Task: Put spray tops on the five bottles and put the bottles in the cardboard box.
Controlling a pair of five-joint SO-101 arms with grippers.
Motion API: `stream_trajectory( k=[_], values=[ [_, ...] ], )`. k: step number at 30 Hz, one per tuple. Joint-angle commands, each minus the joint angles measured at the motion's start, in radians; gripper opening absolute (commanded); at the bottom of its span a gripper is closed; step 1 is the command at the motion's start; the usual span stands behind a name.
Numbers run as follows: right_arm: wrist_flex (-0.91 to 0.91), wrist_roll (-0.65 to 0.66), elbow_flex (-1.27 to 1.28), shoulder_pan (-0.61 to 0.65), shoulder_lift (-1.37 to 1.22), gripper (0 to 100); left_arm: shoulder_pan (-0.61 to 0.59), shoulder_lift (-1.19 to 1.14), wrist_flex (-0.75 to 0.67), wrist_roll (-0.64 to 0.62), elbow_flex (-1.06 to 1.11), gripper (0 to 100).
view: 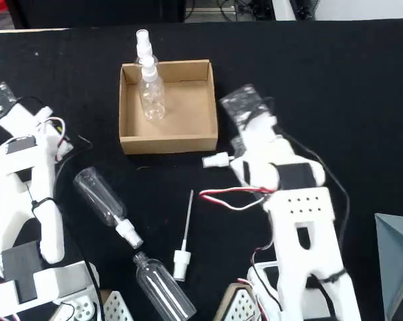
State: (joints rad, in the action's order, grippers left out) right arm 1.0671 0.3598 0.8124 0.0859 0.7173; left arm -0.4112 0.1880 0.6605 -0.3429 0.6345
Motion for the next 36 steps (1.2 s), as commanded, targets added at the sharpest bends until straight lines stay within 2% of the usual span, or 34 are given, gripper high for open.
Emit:
stream_trajectory(
  k=[1,8,16,27,32,36],
  values=[
    [-0.077,-0.048,0.007,-0.078,0.067,3.5,0.041,0.018,0.034,0.005,-0.031,7],
    [-0.187,-0.123,0.05,-0.166,0.07,3.5,0.042,0.043,0.095,0.005,-0.05,7],
    [-0.198,-0.13,0.048,-0.189,0.067,3.5,0.097,0.281,0.13,0.006,0.054,7],
    [-0.198,-0.13,0.048,-0.192,0.064,3.5,0.214,0.497,0.15,0.158,0.166,8],
    [-0.198,-0.13,0.048,-0.192,0.064,3.5,0.292,0.54,0.331,0.247,0.111,19],
    [-0.198,-0.13,0.048,-0.193,0.064,3.5,0.375,0.535,0.417,0.282,0.062,19]
  ],
)
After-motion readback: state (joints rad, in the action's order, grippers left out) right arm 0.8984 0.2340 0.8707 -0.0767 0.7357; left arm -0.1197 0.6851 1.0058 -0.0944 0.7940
